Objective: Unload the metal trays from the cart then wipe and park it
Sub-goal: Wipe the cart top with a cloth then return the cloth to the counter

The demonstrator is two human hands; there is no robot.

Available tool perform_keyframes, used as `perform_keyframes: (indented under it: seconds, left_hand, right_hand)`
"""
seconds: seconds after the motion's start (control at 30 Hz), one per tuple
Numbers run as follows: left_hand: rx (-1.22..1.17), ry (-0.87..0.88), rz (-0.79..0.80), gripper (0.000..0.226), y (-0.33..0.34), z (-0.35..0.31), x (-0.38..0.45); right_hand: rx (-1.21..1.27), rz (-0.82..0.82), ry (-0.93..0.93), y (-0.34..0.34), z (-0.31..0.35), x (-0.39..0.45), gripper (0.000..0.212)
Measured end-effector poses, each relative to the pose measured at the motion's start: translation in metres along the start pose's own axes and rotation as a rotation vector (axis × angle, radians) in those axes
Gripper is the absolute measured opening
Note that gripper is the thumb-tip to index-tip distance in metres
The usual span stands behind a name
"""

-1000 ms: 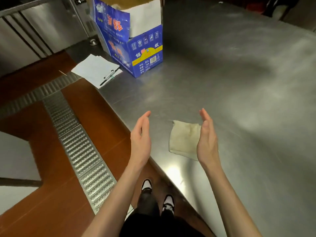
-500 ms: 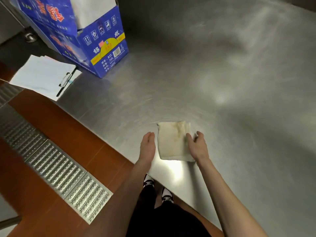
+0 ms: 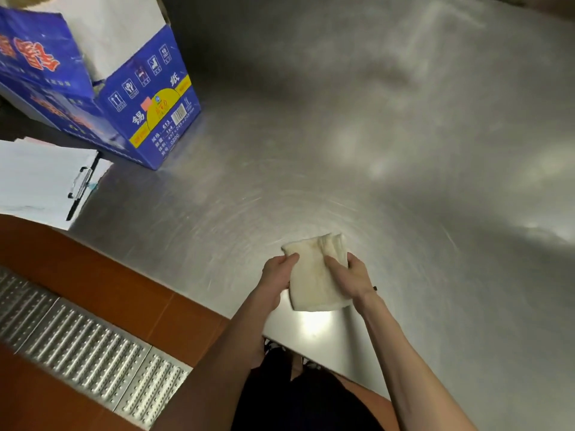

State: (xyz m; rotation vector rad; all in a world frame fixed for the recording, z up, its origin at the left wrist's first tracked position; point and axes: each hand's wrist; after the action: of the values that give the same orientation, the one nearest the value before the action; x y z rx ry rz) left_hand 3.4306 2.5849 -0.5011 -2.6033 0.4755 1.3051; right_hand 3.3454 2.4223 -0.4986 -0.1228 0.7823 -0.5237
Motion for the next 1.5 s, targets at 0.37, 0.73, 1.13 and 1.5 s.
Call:
perform_keyframes:
  seconds: [0.37,0.73,1.13,1.5]
  left_hand:
    - [0.095,0.339,0.071,0.011,0.014,-0.014,-0.022]
    - [0.133,0.494,0.258,0.032,0.110,-0.025,-0.102]
    - [0.247,0.690,0.632,0.021,0.246,0.007,-0.245]
    - [0.407,0.738,0.876,0.026,0.348,0.113,-0.340]
  right_hand:
    - [0.166,-0.139,-0.201,-0.016,-0.002,-0.045,0.011]
    - [0.455,-0.428,-0.338,-0.102,-0.021,-0.127,0.018]
    - [0.668,-0.846,-0.478,-0.224,-0.074,-0.274,0.016]
    - [0.789,-1.124,-0.446,-0.288,-0.192,-0.382,0.015]
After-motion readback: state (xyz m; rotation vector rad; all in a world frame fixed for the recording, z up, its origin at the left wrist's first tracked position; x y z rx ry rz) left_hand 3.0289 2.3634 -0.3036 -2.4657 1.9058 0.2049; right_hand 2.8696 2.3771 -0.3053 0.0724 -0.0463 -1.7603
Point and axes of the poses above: each hand's wrist, its own x-axis towards the middle knuckle, its own y-axis out of the palm, z = x × y, and after that the axes turned 2 degrees about -y, right-handed
